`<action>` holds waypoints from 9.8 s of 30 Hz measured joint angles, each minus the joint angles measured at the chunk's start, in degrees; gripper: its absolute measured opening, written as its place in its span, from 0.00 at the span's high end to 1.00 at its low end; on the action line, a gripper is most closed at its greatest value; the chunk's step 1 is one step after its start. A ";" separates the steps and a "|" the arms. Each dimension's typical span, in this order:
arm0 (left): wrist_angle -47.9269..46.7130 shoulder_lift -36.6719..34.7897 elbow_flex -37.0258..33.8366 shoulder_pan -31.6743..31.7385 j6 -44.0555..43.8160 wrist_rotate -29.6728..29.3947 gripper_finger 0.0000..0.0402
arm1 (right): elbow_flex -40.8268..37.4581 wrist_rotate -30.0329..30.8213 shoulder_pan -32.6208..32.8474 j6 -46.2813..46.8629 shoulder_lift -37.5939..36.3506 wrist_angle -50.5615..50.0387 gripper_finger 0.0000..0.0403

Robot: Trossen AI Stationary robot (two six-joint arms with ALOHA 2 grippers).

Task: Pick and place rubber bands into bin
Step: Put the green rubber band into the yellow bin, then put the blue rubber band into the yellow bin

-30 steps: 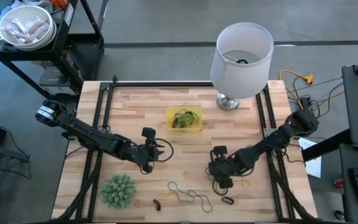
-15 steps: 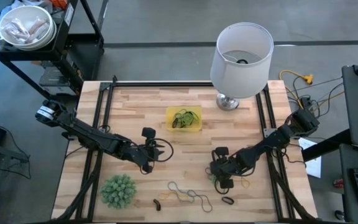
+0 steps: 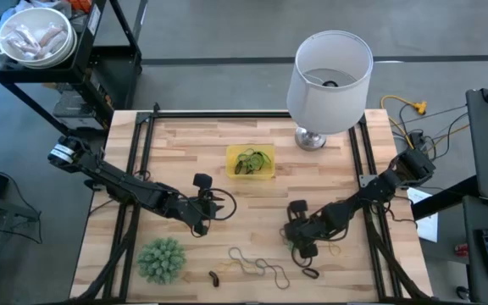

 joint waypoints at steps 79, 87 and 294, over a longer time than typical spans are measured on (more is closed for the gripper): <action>-0.11 -0.02 -0.07 0.00 0.00 0.00 0.79 | 5.60 -5.24 -13.38 -12.13 11.08 21.26 0.70; -0.09 -0.02 -0.07 0.00 -0.07 0.00 0.79 | 5.38 -5.01 -13.35 -10.32 11.10 21.43 0.72; 3.92 0.00 -0.09 0.02 0.17 0.02 0.79 | 8.23 1.42 6.93 12.73 4.00 -11.81 0.78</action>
